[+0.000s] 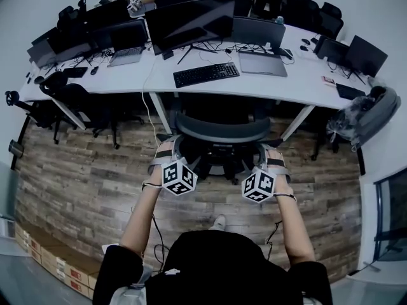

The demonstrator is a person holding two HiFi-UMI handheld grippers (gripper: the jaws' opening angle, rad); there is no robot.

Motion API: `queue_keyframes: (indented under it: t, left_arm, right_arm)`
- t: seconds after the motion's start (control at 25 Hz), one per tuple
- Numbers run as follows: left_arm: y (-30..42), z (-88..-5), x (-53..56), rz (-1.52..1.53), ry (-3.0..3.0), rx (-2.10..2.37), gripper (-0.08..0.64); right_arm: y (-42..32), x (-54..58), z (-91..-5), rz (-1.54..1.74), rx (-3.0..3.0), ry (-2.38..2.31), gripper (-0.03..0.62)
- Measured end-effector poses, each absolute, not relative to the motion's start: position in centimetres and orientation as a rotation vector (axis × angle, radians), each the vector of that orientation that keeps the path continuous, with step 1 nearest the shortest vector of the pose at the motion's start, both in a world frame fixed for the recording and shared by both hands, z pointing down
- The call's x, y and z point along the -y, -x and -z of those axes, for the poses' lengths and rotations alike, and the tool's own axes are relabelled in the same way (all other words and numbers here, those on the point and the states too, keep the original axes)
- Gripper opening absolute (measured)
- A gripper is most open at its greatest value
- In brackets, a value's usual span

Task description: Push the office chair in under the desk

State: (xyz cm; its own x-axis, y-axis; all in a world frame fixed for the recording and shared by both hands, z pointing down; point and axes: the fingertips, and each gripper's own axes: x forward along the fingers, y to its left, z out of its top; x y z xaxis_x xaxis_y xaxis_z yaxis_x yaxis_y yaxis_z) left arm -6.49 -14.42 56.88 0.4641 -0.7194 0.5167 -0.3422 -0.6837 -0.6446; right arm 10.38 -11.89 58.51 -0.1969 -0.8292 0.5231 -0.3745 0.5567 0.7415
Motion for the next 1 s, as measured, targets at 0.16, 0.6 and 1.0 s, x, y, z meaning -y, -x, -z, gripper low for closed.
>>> queue_keyframes:
  t: [0.16, 0.6, 1.0]
  left_arm:
    - [6.1, -58.0, 15.5, 1.149, 2.235, -0.869, 0.368]
    - [5.3, -60.7, 17.7, 1.274, 2.024, -0.801, 0.382]
    - [5.6, -61.2, 18.8, 1.286, 1.913, -0.784, 0.382]
  right_arm:
    - [-10.3, 13.0, -59.0, 0.624, 1.743, -0.964, 0.304]
    - [-10.4, 15.7, -60.7, 0.676, 1.690, -0.935, 0.318]
    - [-10.0, 16.5, -60.8, 0.704, 1.665, -0.920, 0.322]
